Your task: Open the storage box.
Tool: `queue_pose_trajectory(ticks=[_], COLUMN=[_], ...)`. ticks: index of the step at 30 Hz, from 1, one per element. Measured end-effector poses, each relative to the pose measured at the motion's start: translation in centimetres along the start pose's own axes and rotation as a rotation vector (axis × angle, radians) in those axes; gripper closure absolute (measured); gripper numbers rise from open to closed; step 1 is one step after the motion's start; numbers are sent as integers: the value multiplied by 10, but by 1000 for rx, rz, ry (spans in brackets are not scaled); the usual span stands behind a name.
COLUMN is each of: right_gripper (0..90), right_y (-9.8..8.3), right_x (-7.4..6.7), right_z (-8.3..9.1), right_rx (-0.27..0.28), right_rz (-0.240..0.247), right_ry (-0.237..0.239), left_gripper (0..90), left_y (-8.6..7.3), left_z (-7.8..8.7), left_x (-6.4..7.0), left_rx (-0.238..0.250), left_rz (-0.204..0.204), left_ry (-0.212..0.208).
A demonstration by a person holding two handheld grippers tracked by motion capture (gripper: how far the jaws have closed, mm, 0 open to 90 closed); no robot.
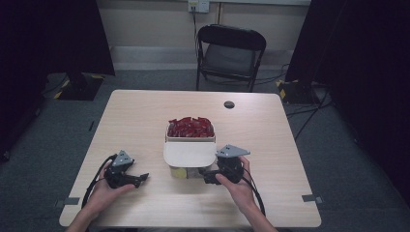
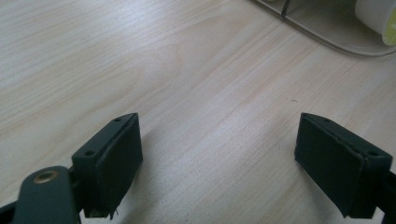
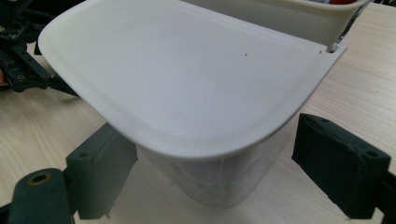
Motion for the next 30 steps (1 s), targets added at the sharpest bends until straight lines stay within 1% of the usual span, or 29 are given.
queue_pose_trajectory(ticks=[11,14,19,24,30], right_gripper=[133,133,132,132,123], right_y=[2,3,4,8,10], right_x=[3,3,5,7,10], right_z=[3,3,2,3,4], right_rx=[10,9,15,21,15], right_rz=[-10,-11,-28,-29,-39], right_ry=[-6,-5,7,6,7], left_gripper=[145,145,145,145,145], left_y=[0,0,0,0,0], left_z=[0,0,0,0,0], left_x=[0,0,0,0,0], left_rx=[0,0,0,0,0], left_rz=[0,1,0,0,1], left_ry=[0,0,0,0,0])
Point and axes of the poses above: each handheld gripper's, and its own axes: z roughly backward along the jaws, y roughly out of its top, x roughly to its right, the point moved 6 cm from there along -z, roughly forward along the jaws, and after that the axes turned 13 degrees about z, right-handed, at the moved point
